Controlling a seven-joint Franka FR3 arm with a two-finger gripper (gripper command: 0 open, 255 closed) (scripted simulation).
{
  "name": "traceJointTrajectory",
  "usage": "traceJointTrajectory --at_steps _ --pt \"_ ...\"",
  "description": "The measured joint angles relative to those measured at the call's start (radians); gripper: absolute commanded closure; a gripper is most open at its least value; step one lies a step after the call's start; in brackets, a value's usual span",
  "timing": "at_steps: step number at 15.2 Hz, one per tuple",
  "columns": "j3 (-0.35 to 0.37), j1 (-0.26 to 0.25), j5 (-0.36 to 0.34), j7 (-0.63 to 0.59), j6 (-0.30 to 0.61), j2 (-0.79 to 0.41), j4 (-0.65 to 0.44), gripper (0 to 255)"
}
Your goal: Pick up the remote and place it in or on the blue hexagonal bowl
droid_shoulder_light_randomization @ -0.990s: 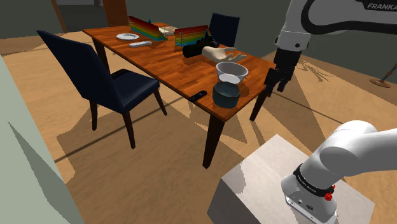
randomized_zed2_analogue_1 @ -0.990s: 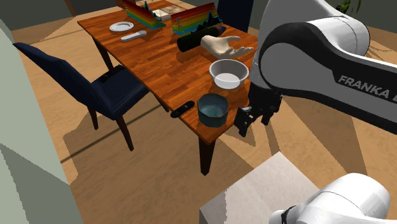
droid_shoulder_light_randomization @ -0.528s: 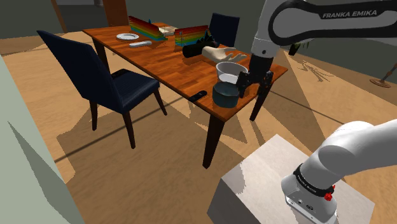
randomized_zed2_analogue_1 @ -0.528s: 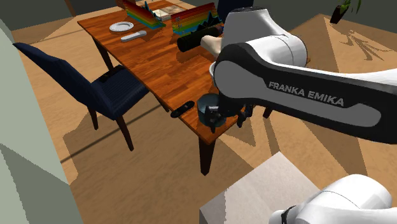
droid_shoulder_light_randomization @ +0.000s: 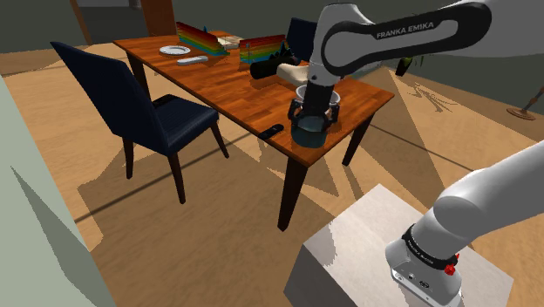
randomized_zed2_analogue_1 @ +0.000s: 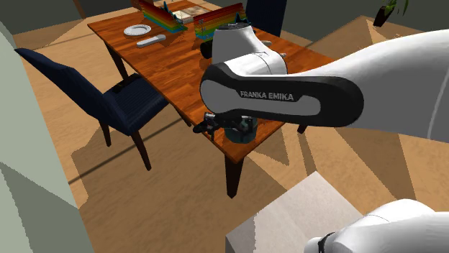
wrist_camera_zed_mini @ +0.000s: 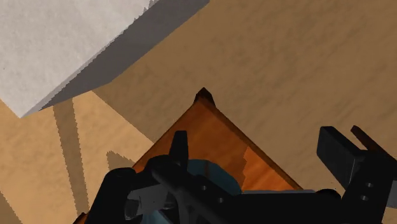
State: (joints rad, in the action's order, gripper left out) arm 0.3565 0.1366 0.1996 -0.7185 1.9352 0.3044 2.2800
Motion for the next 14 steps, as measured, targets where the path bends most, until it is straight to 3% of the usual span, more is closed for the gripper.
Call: traceJointTrajectory --at_steps 7,14 --pt "0.057 0.05 -0.125 -0.339 0.114 -0.279 -0.181 0" --pt "0.025 0.034 -0.273 -0.658 0.154 -0.546 -0.403 0"
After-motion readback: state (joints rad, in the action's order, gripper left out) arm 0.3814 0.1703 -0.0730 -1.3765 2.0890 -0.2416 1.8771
